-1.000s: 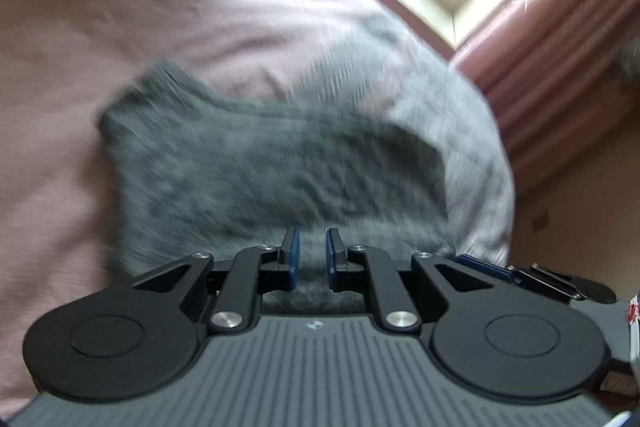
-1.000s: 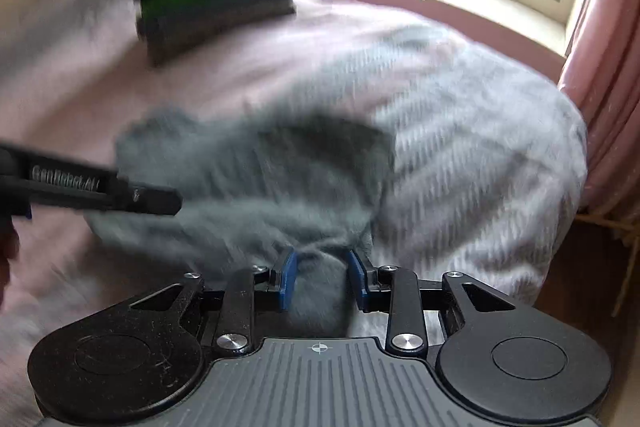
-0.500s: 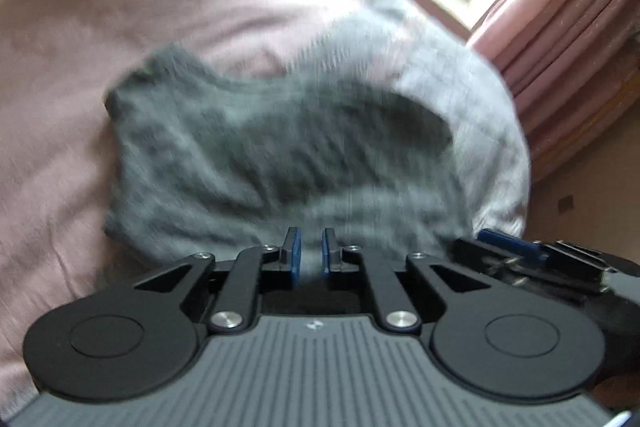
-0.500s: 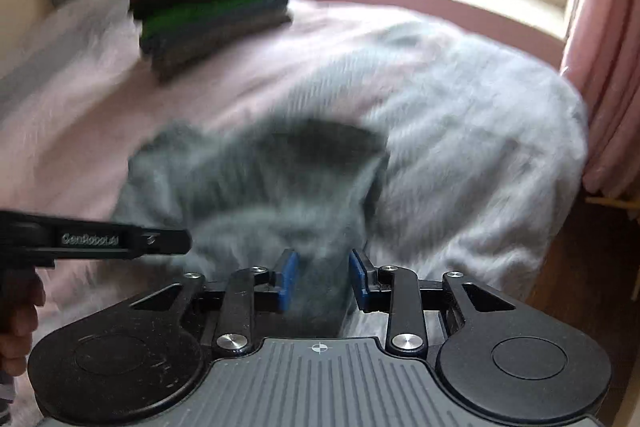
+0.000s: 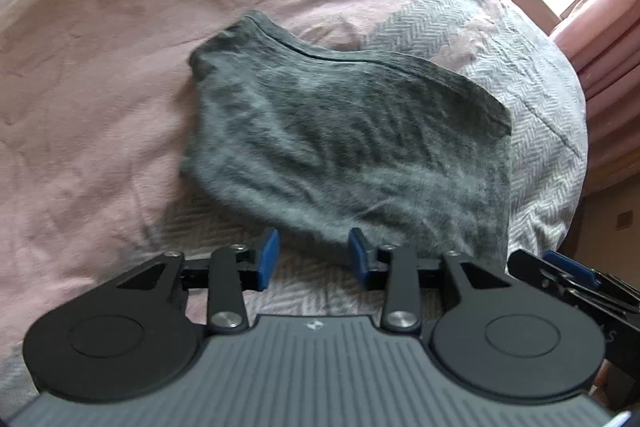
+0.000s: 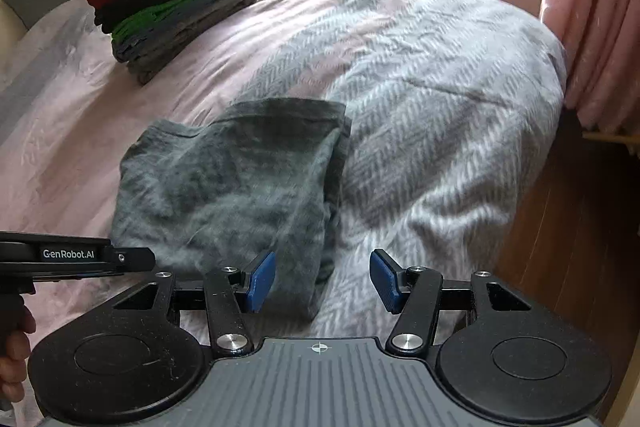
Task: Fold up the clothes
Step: 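Lay the folded shorts on the bed and open both grippers, then lower both grippers onto the folded shorts' edge and close on it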
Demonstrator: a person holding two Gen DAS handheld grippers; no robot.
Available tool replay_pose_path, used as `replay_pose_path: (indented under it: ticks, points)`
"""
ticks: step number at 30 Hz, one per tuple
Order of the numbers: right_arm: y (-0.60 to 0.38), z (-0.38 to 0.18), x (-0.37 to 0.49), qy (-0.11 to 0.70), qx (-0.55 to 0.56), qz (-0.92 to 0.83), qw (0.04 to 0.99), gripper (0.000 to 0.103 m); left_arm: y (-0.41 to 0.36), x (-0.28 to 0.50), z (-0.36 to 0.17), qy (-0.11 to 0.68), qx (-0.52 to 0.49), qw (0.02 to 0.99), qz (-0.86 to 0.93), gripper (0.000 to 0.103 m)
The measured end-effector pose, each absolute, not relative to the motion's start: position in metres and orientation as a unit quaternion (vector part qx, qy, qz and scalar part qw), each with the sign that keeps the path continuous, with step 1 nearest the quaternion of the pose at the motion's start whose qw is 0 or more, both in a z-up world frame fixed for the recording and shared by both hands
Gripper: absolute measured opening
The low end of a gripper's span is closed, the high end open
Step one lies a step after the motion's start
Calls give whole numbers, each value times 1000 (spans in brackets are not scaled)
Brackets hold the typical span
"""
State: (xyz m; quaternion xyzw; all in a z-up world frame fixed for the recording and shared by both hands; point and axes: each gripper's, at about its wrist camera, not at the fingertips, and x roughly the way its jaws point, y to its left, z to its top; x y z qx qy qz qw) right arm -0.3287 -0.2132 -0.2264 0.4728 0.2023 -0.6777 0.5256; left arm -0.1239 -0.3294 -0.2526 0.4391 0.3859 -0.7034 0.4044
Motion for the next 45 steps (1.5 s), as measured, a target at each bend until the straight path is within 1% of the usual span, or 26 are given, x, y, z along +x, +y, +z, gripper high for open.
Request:
replay_pose_path:
  ticks: [1, 6, 12, 19, 24, 25, 26, 27, 28, 29, 30, 33, 36, 37, 38, 39, 40, 41, 42, 45]
  points:
    - [-212, -225, -327, 206, 476, -677, 522, 56, -327, -122, -250, 380, 445, 407, -701, 41]
    - [-199, -216, -316, 198, 485, -683, 508, 56, -317, -112, -243, 374, 458, 406, -697, 41]
    - [-191, -209, -321, 169, 488, -691, 505, 56, -314, -104, -237, 372, 452, 404, -703, 42]
    - [-206, -218, -362, 86, 484, -696, 523, 56, -325, -83, -242, 400, 413, 407, -710, 42]
    - [-245, -244, -401, 31, 495, -676, 545, 55, -338, -69, -249, 433, 377, 431, -696, 42]
    - [-253, -250, -408, 25, 498, -671, 549, 52, -341, -67, -251, 440, 369, 436, -693, 42]
    - [-261, -257, -415, 20, 506, -663, 552, 44, -343, -64, -252, 447, 362, 440, -690, 42]
    - [-268, -263, -422, 14, 514, -654, 554, 24, -345, -63, -254, 451, 356, 447, -686, 42]
    - [-274, -268, -427, 13, 519, -647, 558, 16, -347, -62, -255, 454, 351, 454, -682, 42]
    - [-280, -272, -431, 13, 524, -639, 563, 15, -349, -60, -256, 458, 345, 461, -678, 42]
    - [-285, -277, -436, 13, 528, -632, 567, 0, -350, -59, -257, 463, 339, 465, -675, 42]
    - [-290, -279, -443, 29, 513, -638, 574, 0, -353, -55, -262, 476, 320, 478, -665, 42]
    - [-295, -290, -453, 55, 537, -633, 555, 0, -357, -49, -271, 497, 301, 492, -648, 42]
    - [-293, -292, -454, 53, 545, -627, 554, 0, -357, -46, -274, 509, 293, 495, -640, 42]
    - [-291, -292, -454, 49, 554, -620, 554, 4, -357, -42, -276, 522, 284, 497, -632, 42]
    - [-288, -293, -454, 44, 562, -612, 554, 25, -357, -36, -278, 539, 268, 497, -625, 43]
    - [-285, -294, -454, 40, 570, -605, 554, 69, -355, -29, -281, 562, 244, 495, -616, 46]
    - [-283, -295, -454, 35, 578, -597, 554, 86, -353, -22, -283, 584, 220, 493, -605, 47]
    - [-280, -295, -454, 31, 587, -590, 554, 91, -351, -15, -286, 606, 196, 491, -594, 49]
    - [-273, -298, -455, 18, 611, -566, 554, 90, -347, 2, -301, 665, 136, 476, -559, 49]
